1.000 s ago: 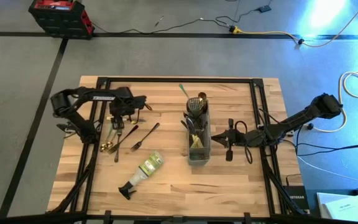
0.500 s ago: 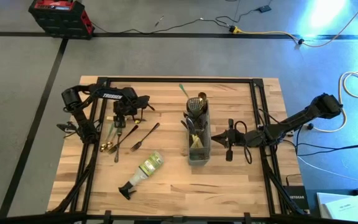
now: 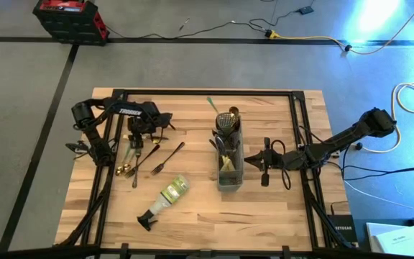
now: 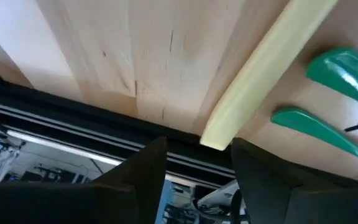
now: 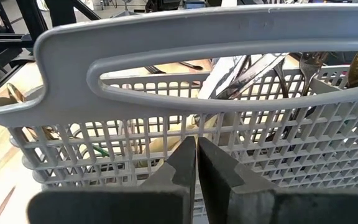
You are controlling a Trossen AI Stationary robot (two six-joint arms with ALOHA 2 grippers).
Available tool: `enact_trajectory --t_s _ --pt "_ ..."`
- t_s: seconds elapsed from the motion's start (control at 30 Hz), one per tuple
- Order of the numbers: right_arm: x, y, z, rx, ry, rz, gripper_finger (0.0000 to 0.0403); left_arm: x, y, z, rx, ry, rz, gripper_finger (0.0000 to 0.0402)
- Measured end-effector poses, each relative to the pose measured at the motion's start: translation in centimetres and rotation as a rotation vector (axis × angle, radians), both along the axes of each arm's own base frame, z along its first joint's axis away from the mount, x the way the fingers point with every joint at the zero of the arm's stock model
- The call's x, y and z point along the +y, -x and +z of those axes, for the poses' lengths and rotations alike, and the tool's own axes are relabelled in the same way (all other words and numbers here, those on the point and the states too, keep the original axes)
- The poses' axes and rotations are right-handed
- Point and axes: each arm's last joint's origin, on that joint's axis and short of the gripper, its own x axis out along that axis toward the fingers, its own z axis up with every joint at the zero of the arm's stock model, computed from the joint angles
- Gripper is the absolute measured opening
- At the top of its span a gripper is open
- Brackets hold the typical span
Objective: Sort silverware
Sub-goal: Put the table knife into the silverware basket
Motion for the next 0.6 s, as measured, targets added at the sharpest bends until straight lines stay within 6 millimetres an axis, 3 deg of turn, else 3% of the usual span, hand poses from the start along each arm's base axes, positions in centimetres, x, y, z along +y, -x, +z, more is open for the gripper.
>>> enact_trajectory --t_s 0.23,0.6 --pt "0.0 0.0 0.0 0.0 0.0 0.0 0.0 -1.1 -0.7 -0.1 -0.031 0.068 -0.048 0.0166" --pt "0.0 0.0 0.0 0.001 0.0 0.0 0.0 -1.2 -1.2 -0.4 -0.091 0.1 -0.062 0.0166"
